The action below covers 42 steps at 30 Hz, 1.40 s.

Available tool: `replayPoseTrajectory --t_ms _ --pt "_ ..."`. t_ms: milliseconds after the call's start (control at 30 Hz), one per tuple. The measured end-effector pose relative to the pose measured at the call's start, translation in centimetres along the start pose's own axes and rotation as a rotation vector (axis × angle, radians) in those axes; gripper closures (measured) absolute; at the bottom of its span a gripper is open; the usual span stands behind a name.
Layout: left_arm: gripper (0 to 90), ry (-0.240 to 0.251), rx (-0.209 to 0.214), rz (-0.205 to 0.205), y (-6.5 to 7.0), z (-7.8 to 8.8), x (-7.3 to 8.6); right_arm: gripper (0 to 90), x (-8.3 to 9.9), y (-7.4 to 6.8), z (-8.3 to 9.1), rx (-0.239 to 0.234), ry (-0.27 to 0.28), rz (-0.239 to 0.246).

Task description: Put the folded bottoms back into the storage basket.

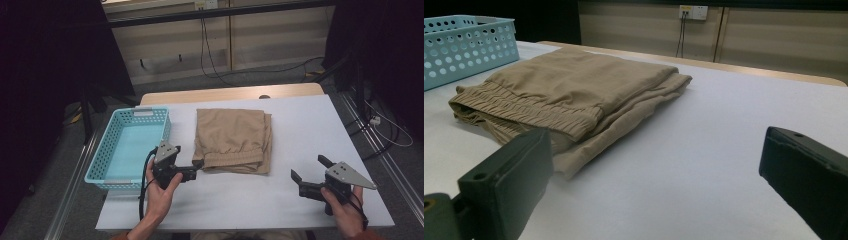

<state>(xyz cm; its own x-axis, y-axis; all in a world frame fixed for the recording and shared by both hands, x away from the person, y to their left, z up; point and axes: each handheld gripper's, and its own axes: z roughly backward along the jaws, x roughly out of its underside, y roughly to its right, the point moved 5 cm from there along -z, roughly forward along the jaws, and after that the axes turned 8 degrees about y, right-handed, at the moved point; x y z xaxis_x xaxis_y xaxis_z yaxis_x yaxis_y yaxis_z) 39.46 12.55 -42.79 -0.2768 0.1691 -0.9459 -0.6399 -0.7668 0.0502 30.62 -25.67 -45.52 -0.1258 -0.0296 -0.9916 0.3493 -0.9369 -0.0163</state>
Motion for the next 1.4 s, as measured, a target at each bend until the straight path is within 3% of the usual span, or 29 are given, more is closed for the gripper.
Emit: replayPoseTrajectory --t_ms 133,267,367,500,633,767,833,867,1000,1100,1267,1400 --pt "4.1 -0.024 0.004 0.001 -0.6 -0.8 -0.5 1.1 0.1 0.0 0.0 -0.005 -0.005 -0.002" --pt "4.3 -0.026 -0.018 -0.004 -0.9 -1.2 -0.9 1.1 0.0 0.0 -0.1 -0.005 -0.002 -0.003" --pt "3.6 -0.038 0.007 0.02 -0.8 -1.7 -1.3 1.1 0.0 -0.1 -0.1 -0.007 -0.003 0.001" --pt "3.7 -0.056 0.003 -0.006 -0.8 -2.4 -1.8 1.1 0.0 -0.1 -0.1 -0.009 -0.003 0.002" --pt "3.9 -0.072 0.019 0.011 -0.9 -3.2 -2.5 1.1 0.0 -0.1 -0.2 -0.012 -0.005 0.003" --pt "6.2 -0.052 0.007 0.022 -1.1 -3.9 -3.2 1.1 0.0 -0.2 -0.2 -0.015 -0.005 0.005" --pt "8.3 -0.077 0.024 0.034 -1.1 -4.2 -3.4 1.1 0.0 -0.2 -0.2 -0.017 -0.007 0.004" --pt "9.2 -0.092 0.055 0.047 -1.1 -4.6 -3.7 1.1 0.1 -0.2 -0.2 -0.019 -0.009 -0.001" --pt "8.0 -0.086 0.077 0.048 -1.0 -5.3 -4.4 1.1 0.0 -0.1 -0.2 -0.016 -0.007 -0.007" --pt "8.0 -0.093 0.065 0.025 -1.1 -6.2 -5.4 1.2 0.0 -0.1 -0.2 -0.02 -0.008 -0.006" --pt "10.3 -0.1 0.077 0.03 -1.4 -7.1 -5.8 1.2 0.1 -0.1 -0.2 -0.022 -0.008 -0.006" --pt "14.9 -0.086 0.028 0.014 -2.0 -8.2 -5.8 1.5 0.0 -0.1 -0.2 -0.023 -0.008 -0.008"
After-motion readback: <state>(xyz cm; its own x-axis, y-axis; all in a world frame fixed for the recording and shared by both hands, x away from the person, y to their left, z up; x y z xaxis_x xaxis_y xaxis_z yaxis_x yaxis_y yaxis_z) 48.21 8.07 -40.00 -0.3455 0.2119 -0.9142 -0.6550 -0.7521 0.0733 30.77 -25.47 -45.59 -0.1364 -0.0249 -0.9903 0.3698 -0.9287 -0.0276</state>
